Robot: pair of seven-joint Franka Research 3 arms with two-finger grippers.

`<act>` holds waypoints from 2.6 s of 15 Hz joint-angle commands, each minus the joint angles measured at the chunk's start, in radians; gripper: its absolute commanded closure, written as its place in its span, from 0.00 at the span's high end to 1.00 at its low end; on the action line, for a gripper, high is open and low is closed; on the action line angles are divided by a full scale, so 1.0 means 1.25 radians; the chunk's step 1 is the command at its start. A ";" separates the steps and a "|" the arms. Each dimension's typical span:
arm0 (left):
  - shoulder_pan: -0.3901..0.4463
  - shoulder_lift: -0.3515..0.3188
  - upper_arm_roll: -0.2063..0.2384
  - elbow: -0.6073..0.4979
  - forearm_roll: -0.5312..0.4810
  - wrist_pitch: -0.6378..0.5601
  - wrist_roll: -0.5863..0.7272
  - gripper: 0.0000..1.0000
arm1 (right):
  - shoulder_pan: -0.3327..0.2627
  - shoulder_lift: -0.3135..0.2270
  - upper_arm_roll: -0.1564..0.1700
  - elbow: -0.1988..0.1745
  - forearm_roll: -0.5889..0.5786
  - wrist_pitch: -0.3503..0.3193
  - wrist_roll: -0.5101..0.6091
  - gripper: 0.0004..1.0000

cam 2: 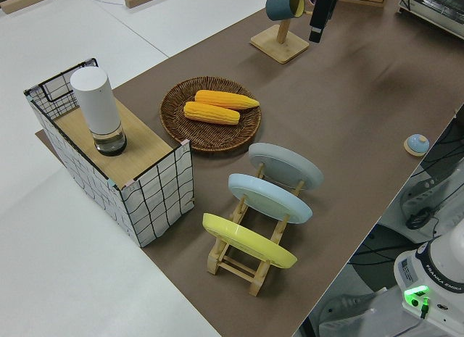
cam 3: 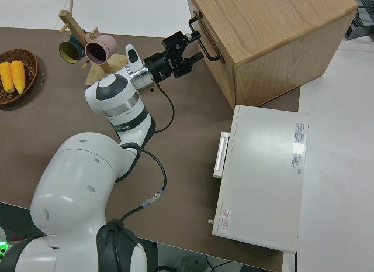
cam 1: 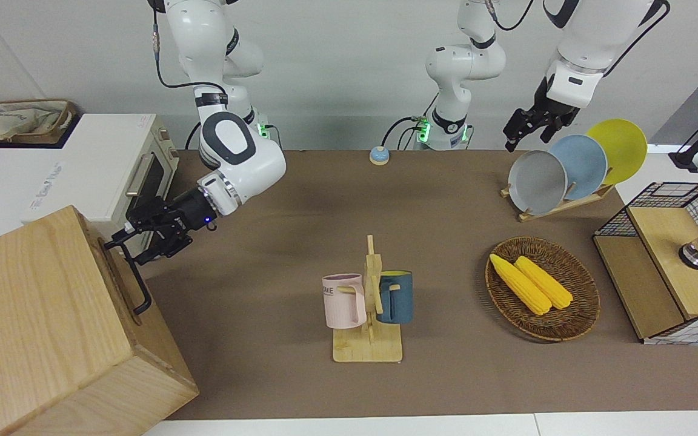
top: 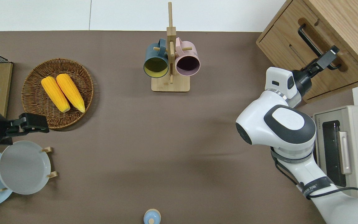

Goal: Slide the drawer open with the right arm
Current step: 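Reach the right gripper up to the black drawer handle, then close the right gripper on the black drawer handle, then pull the handle toward the robot with the right gripper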

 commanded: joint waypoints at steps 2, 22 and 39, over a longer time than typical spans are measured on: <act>0.000 -0.007 0.003 0.003 -0.001 -0.014 0.005 0.99 | -0.022 0.022 -0.005 0.023 -0.055 0.059 0.033 0.78; 0.000 -0.007 0.003 0.003 -0.001 -0.012 0.006 0.99 | -0.011 0.028 0.049 0.042 -0.033 0.046 0.032 0.00; 0.000 -0.007 0.003 0.003 -0.001 -0.012 0.006 0.99 | 0.024 0.003 0.302 0.049 0.244 -0.257 -0.049 0.00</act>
